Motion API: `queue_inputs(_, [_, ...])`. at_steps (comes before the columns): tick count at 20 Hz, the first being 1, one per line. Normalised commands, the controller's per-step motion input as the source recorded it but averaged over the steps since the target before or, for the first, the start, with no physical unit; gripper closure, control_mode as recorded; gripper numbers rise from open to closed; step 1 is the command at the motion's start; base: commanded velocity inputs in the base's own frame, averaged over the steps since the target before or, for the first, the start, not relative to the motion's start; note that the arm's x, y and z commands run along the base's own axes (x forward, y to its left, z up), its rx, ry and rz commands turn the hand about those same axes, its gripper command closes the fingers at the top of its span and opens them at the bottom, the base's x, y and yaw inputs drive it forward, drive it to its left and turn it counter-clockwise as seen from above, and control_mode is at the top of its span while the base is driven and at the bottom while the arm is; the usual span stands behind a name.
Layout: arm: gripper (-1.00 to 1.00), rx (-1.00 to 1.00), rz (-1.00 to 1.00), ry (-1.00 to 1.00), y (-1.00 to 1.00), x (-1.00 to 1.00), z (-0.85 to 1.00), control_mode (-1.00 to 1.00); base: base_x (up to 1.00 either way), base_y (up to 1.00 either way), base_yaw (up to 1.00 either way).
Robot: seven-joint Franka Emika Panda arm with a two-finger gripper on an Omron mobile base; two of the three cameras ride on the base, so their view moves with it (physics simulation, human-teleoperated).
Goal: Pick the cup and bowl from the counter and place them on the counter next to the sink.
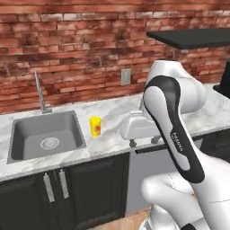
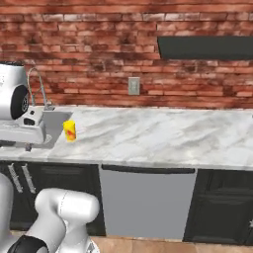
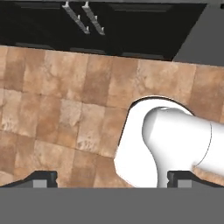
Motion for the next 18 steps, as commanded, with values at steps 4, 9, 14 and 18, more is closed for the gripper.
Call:
queue_inputs(4, [-1.0, 0.0, 0.0, 0.0, 0.0, 0.0, 0.0, 1.0, 0.0, 0.5, 0.95])
queue_inputs(9, [-1.0, 0.0, 0.0, 0.0, 0.0, 0.0, 0.0, 1.0, -0.05, 0.58, 0.92])
queue_inputs(14, [-1.0, 0.0, 0.0, 0.0, 0.0, 0.0, 0.0, 1.0, -0.15, 0.64, 0.87])
queue_inputs(18, [-1.0, 0.0, 0.0, 0.0, 0.0, 0.0, 0.0, 1.0, -0.04, 0.62, 0.81])
